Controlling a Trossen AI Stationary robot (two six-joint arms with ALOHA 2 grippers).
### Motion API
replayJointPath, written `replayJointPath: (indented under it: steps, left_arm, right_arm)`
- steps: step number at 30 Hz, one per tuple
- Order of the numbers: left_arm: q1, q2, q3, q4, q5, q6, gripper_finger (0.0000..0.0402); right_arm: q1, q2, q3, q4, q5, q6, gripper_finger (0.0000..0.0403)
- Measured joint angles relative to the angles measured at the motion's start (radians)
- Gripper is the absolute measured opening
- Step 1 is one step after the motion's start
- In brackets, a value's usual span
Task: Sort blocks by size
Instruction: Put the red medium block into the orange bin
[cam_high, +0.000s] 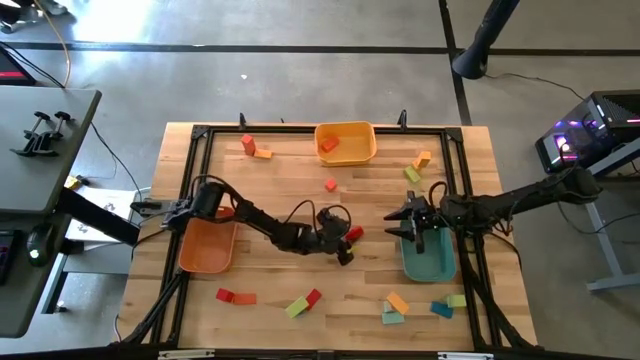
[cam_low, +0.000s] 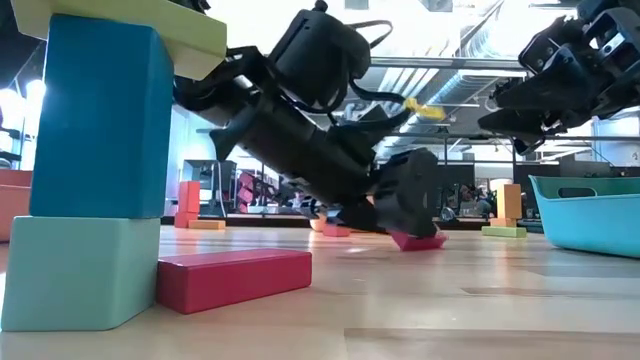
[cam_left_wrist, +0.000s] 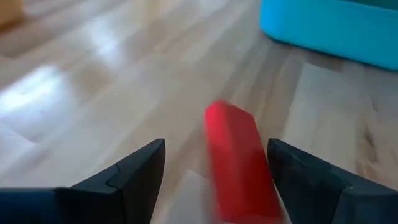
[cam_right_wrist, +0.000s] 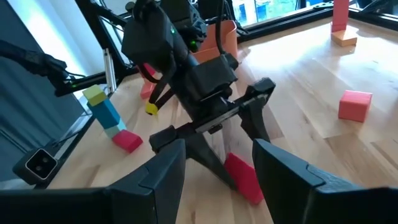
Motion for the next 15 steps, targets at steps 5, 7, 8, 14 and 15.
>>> replayJointPath:
  steps: [5,7,8,14,15]
  left_arm:
    - [0.003,0.0,0.0,-0.025,0.024,-0.001,0.0258]
    - [0.003,0.0,0.0,-0.035,0.026,0.0,0.025]
    - [0.003,0.0,0.0,-0.036,0.031,0.0,0.0245]
    - [0.008,-0.002,0.0,-0.057,0.054,0.019,0.0204]
    - [0.011,-0.003,0.0,-0.059,0.062,0.03,0.0192]
  right_arm:
    - [0.0,0.0,0.0,-0.001,0.0,-0.012,0.0184]
    - [0.0,0.0,0.0,-0.002,0.0,-0.021,0.0184]
    - [0.0,0.0,0.0,-0.002,0.0,-0.021,0.0184]
    - [0.0,0.0,0.0,-0.002,0.001,-0.039,0.0184]
    - [0.0,0.0,0.0,-0.002,0.001,-0.039,0.0184]
